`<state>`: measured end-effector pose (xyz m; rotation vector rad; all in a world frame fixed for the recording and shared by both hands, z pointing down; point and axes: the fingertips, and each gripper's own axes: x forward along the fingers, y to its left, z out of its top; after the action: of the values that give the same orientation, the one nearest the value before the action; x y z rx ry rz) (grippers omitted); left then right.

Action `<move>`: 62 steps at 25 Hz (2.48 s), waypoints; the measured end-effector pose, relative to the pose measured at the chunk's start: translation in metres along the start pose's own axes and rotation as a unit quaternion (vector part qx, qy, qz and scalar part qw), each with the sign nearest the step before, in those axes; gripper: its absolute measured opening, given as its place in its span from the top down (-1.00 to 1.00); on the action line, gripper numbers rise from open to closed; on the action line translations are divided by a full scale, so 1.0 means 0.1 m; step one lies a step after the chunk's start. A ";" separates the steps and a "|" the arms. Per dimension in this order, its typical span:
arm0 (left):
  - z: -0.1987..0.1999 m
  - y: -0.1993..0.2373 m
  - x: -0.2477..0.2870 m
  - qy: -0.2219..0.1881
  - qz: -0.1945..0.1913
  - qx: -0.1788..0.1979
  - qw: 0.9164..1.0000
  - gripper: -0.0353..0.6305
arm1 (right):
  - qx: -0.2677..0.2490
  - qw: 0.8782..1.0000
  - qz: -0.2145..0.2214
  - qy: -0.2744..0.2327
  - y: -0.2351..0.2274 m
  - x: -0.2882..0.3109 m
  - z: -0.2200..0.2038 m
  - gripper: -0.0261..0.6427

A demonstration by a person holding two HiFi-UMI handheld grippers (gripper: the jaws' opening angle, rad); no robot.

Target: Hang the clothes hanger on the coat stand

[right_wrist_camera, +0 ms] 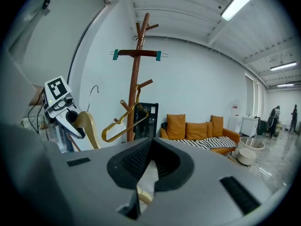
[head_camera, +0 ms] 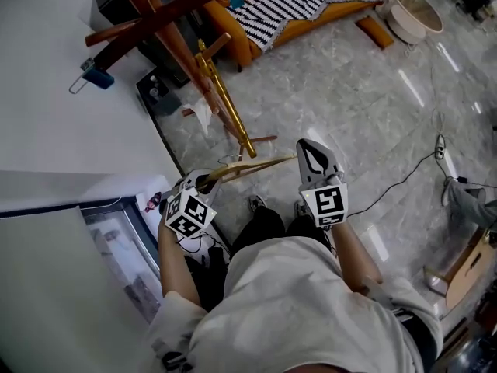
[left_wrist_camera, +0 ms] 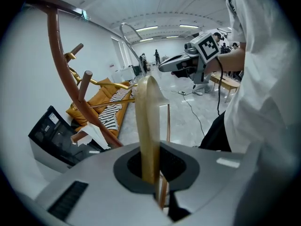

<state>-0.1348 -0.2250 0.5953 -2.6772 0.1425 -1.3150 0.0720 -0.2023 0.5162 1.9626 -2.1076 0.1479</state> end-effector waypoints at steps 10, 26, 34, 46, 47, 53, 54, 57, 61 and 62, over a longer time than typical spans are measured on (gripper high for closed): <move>-0.06 0.33 0.02 0.003 -0.011 0.024 1.000 0.87 | 0.003 1.000 -0.006 0.004 0.18 0.20 0.04 0.91; 0.02 0.80 0.08 -0.011 -0.017 0.041 0.999 0.87 | 0.014 0.999 -0.049 0.013 0.12 0.44 0.10 0.91; 0.10 0.91 0.19 -0.013 -0.013 0.013 1.000 0.87 | 0.014 0.998 -0.067 0.016 0.05 0.49 0.15 0.91; 0.12 0.95 0.35 -0.008 0.006 -0.051 0.999 0.87 | -0.011 1.000 0.002 0.024 -0.01 0.86 0.23 0.91; 0.12 0.96 0.36 -0.006 0.009 -0.054 0.998 0.87 | -0.013 1.000 0.008 0.026 -0.03 0.91 0.22 0.91; 0.12 1.01 0.42 0.003 0.027 -0.081 0.996 0.87 | -0.026 0.998 0.043 0.024 -0.08 1.12 0.27 0.91; 0.13 1.00 0.43 0.003 0.028 -0.085 0.996 0.87 | -0.029 0.998 0.051 0.024 -0.07 1.15 0.28 0.91; 0.13 0.99 0.45 0.002 0.030 -0.095 0.995 0.87 | -0.033 0.997 0.073 0.020 -0.03 1.22 0.31 0.91; 0.09 0.99 0.49 0.006 0.039 -0.112 0.993 0.87 | -0.039 0.995 0.091 0.018 -0.02 1.32 0.34 0.91; 0.08 0.99 0.50 0.007 0.041 -0.116 0.992 0.87 | -0.040 0.995 0.095 0.017 -0.01 1.34 0.34 0.91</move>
<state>-0.0996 -0.3289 0.6119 -2.8162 0.4282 -1.3685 0.0615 -0.3404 0.5174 1.7011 -2.2403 0.1296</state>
